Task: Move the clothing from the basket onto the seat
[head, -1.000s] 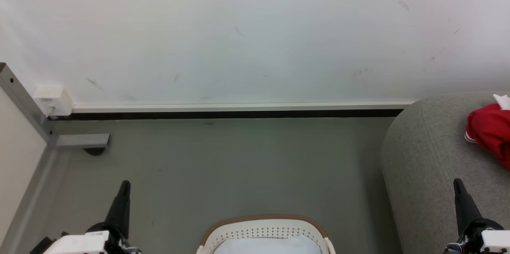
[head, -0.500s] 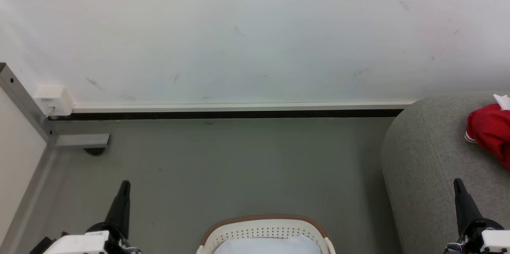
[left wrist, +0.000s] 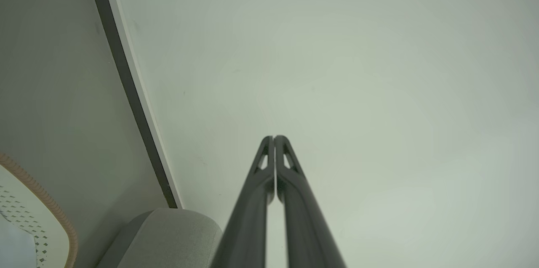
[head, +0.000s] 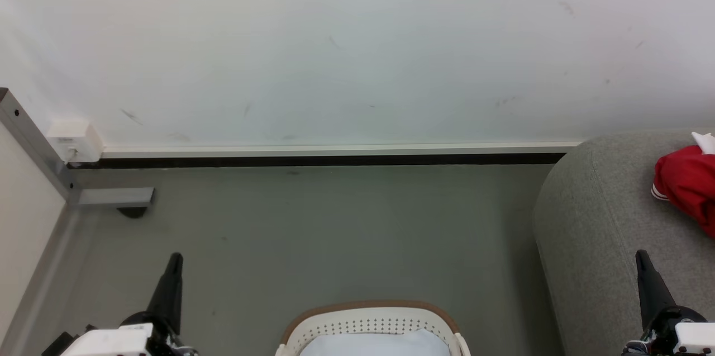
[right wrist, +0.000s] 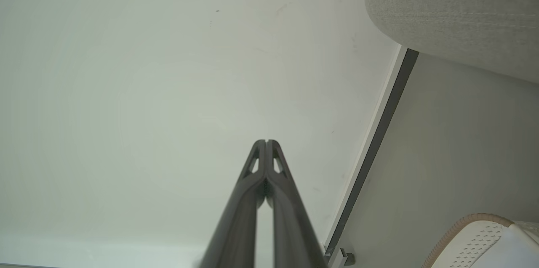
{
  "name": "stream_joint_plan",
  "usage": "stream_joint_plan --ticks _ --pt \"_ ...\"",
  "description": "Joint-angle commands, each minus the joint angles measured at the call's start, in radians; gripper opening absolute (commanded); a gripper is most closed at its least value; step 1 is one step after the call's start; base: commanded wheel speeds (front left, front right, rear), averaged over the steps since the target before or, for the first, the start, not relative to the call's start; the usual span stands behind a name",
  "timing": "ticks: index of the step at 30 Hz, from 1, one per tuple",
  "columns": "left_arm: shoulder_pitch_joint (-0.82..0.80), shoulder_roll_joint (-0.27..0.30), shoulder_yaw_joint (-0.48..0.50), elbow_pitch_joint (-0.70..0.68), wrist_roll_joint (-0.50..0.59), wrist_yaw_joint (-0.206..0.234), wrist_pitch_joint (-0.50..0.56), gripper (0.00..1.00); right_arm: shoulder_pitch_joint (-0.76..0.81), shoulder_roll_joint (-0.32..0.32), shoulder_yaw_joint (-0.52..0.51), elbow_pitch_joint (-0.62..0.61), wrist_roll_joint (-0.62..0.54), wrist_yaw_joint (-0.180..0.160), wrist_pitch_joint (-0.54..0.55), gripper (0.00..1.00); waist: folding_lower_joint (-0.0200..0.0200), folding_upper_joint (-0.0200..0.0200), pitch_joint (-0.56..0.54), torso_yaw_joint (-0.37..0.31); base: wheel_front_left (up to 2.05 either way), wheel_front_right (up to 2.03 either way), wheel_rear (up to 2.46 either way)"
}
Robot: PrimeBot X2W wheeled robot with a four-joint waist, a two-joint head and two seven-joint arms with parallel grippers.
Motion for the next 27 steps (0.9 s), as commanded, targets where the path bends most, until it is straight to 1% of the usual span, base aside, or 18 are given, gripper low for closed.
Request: stream_joint_plan --ticks 1,27 --pt "-0.009 0.007 0.002 0.000 -0.013 -0.006 0.004 0.00 -0.012 0.002 -0.004 0.003 -0.004 -0.002 0.002 0.00 0.0000 0.0000 0.000 0.000 0.00 0.00 0.00" --pt "-0.009 0.007 0.002 0.000 -0.014 -0.006 0.004 0.00 -0.012 0.003 -0.007 0.003 -0.007 -0.002 0.003 0.00 0.0000 0.0000 0.000 0.000 0.00 0.00 0.00"
